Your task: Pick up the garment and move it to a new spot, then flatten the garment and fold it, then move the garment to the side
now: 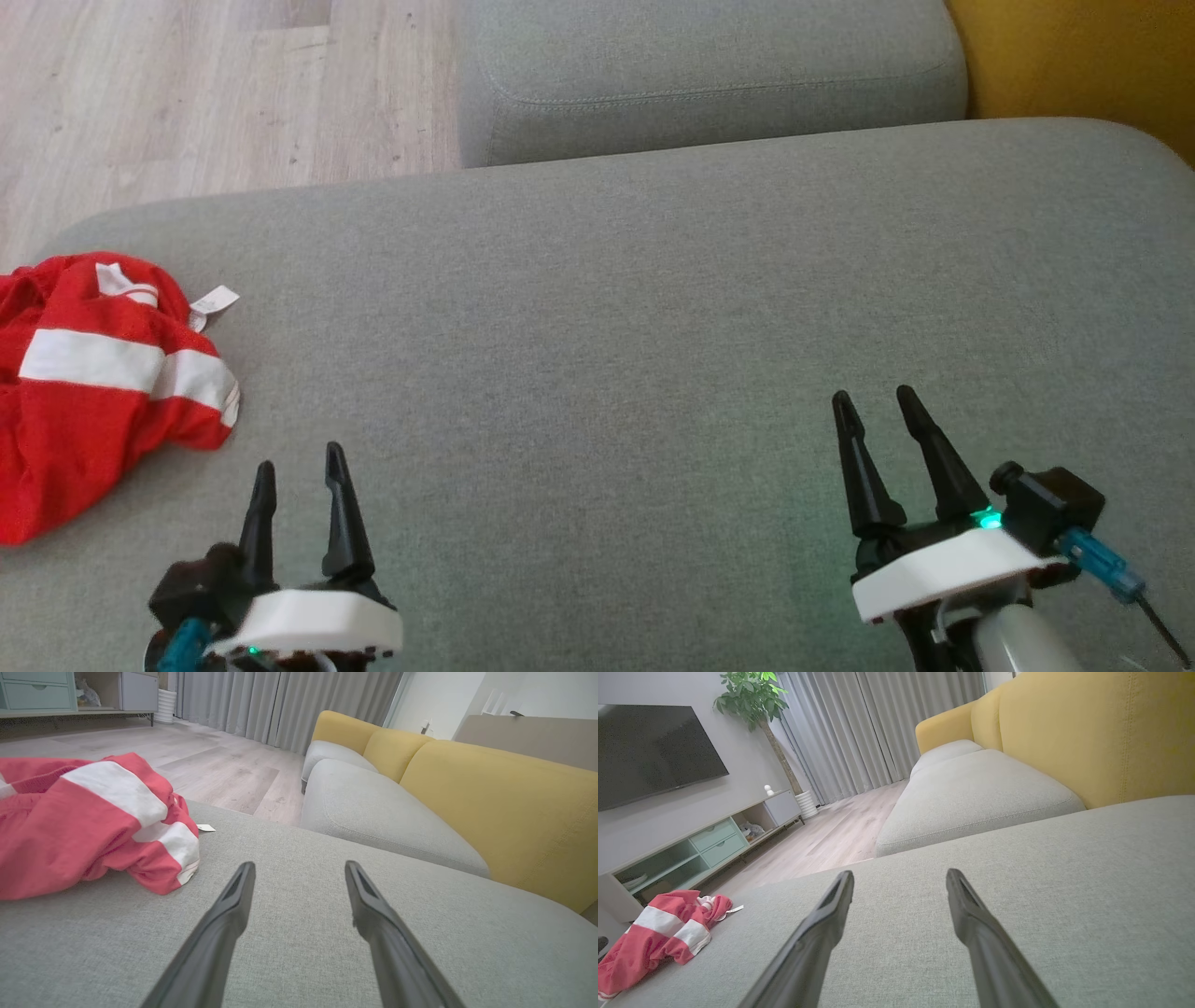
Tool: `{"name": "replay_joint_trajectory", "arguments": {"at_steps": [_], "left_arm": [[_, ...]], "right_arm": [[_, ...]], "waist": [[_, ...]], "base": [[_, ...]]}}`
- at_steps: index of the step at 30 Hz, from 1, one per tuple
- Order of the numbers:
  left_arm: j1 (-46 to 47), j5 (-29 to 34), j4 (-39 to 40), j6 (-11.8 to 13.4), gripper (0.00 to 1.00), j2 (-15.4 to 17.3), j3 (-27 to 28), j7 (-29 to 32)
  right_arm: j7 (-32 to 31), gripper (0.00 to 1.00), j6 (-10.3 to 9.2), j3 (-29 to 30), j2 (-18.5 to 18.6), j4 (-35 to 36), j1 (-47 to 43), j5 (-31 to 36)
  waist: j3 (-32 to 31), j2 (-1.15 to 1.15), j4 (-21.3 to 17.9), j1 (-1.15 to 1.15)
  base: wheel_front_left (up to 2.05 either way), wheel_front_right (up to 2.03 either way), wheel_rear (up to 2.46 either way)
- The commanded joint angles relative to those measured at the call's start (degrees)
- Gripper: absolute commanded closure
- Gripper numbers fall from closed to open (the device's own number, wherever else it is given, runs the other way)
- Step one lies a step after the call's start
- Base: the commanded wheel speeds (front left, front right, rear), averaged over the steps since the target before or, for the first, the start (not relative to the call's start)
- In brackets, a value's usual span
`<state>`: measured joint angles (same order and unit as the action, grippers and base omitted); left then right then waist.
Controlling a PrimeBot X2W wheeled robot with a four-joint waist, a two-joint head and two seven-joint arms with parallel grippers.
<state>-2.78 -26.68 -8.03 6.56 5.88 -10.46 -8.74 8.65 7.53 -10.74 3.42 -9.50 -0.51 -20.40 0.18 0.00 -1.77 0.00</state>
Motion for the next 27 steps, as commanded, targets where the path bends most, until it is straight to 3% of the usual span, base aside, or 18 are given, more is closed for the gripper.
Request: {"name": "replay_joint_trajectory", "arguments": {"at_steps": [1, 27], "left_arm": [[1.07, 1.61, 2.3, 0.27, 0.0, 0.14, 1.12, -0.87], [-0.43, 20.82, 2.28, 1.29, 0.0, -0.55, 0.36, -5.24]], "right_arm": [[0.93, 0.0, -0.03, -0.98, -0.22, 2.32, 2.78, 1.51], [5.32, 0.0, -0.04, -0.18, -0.57, 0.0, 1.39, 16.67]], "waist": [[0.0, 0.0, -0.02, 0.0], [-0.16, 0.0, -0.36, 0.0]], "base": [[0.0, 0.0, 0.0], [0.0, 0.0, 0.0]]}}
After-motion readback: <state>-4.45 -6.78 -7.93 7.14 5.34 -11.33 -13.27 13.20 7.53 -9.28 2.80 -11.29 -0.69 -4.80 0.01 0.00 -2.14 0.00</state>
